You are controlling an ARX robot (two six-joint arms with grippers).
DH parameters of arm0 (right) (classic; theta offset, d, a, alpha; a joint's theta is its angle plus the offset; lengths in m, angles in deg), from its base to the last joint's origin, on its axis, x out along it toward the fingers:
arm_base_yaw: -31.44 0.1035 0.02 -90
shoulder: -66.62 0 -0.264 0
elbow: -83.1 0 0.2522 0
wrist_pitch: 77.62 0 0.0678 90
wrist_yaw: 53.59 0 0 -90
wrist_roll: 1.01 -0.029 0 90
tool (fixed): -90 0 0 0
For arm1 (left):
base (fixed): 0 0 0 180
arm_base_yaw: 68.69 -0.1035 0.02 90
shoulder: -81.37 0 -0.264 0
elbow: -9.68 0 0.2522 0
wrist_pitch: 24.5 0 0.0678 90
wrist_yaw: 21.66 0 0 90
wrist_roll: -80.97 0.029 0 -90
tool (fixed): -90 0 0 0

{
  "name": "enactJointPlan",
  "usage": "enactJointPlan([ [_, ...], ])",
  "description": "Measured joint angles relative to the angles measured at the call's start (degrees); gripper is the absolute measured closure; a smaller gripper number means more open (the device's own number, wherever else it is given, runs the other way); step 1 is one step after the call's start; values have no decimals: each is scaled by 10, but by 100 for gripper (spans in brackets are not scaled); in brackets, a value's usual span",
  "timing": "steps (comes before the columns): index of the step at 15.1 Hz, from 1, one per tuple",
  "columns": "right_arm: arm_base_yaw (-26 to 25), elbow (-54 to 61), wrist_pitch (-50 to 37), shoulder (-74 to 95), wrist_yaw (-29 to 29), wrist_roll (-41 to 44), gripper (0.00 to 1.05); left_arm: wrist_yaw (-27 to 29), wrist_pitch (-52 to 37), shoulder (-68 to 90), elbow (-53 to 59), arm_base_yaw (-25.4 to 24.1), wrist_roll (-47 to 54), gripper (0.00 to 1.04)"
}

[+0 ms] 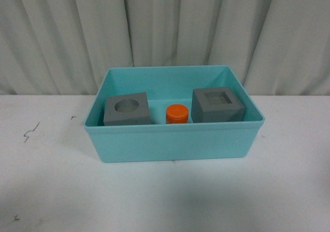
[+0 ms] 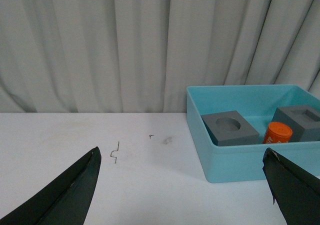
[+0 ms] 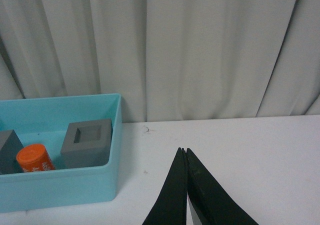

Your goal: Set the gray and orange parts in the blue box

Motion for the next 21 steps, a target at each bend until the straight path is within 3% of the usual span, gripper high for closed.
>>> enactJointPlan([
  [3,-13,18,24,-45,11,0,103,0,0,0,0,0,0,7],
  [4,-35,24,37,-63,44,0,103,0,0,0,0,0,0,7],
  [6,-64,40,70,-111,56,0,103,0,0,0,0,0,0,7],
  [8,-61,62,50,-121,60,0,103,0,0,0,0,0,0,7],
  [21,-61,68,295,-377,60,-1,103,0,0,0,0,0,0,7],
])
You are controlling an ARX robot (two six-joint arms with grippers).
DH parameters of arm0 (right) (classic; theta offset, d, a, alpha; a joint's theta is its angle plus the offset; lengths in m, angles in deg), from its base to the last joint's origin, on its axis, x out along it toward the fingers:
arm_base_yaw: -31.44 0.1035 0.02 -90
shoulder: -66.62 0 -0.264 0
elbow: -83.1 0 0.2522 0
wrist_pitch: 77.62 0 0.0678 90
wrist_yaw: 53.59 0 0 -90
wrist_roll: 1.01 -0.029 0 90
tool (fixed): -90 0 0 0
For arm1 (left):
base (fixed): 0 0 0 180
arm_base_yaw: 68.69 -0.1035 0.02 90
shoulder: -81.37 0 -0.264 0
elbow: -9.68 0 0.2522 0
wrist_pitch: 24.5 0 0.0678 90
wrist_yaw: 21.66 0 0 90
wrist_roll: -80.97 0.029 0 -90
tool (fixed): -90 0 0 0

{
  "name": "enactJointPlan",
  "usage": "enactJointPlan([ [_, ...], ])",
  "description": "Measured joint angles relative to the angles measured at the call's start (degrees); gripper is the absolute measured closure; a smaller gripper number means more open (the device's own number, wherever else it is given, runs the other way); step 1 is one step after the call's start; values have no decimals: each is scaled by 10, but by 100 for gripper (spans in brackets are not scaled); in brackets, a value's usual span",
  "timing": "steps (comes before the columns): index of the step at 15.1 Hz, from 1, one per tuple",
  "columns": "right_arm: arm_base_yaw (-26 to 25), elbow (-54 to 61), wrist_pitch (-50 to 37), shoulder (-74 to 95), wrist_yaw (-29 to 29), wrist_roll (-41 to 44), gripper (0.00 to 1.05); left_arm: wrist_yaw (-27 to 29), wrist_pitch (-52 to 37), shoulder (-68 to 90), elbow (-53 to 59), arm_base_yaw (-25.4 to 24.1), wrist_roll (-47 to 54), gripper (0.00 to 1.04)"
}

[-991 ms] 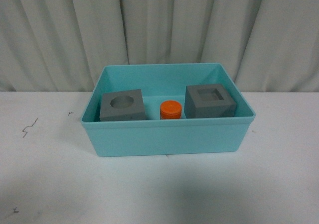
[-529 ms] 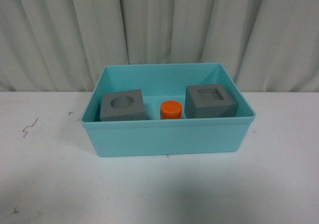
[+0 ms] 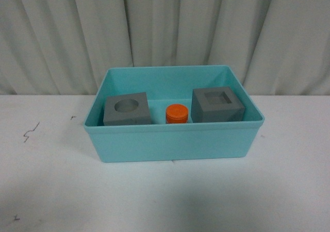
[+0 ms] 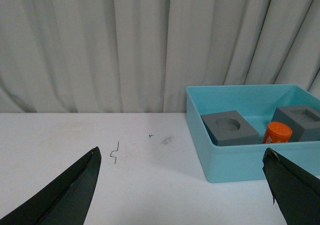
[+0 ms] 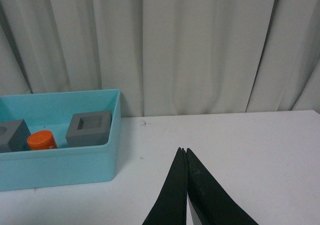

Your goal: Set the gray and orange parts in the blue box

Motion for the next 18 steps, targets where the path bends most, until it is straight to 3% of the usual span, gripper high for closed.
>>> enactJointPlan([
  [4,0,0,42,-43,0,0,103,0,0,0,0,0,0,7],
  [6,0,0,144,-137,1,0,103,1,0,0,0,0,0,7],
  [10,0,0,145,-140,1,0,103,0,0,0,0,0,0,7],
  [11,0,0,146,-140,1,0,98,0,0,0,0,0,0,7],
  [18,0,0,146,-140,1,0,7,0,0,0,0,0,0,7],
])
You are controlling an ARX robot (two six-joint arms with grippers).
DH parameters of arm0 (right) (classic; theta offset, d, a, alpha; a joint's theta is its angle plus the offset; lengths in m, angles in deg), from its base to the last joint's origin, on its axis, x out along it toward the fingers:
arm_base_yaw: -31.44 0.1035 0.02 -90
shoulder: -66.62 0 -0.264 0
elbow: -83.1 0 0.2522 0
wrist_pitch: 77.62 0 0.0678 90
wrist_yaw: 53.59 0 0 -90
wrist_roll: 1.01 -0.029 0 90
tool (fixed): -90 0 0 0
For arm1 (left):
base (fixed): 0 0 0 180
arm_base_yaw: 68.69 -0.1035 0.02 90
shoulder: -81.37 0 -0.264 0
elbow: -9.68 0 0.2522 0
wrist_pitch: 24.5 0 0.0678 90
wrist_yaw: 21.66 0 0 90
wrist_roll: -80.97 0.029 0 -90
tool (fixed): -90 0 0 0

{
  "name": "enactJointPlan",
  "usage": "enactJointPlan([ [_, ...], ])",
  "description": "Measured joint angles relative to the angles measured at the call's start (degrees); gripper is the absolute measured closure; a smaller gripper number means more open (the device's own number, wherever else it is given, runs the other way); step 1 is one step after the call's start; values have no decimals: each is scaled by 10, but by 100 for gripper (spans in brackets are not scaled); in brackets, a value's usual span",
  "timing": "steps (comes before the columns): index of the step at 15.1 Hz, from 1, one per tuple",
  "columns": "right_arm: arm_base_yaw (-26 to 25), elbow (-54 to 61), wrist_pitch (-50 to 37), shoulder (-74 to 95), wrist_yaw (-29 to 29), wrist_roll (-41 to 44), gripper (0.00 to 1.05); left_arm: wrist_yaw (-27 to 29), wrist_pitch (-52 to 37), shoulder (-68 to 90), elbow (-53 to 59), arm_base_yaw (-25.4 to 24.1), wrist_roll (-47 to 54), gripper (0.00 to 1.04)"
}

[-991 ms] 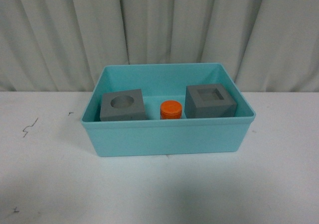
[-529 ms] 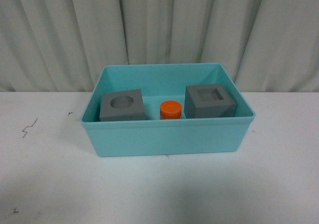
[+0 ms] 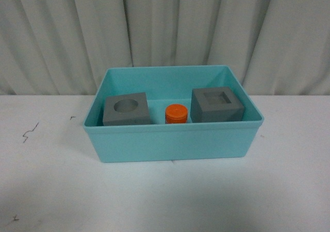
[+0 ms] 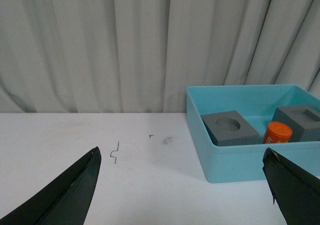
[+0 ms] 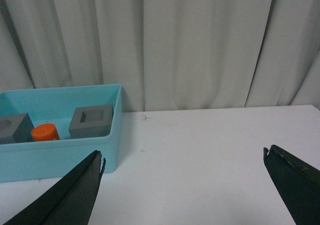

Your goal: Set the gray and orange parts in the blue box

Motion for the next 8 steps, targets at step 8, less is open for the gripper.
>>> enactJointPlan([
  [8,0,0,0,0,0,0,6,0,0,0,0,0,0,7],
])
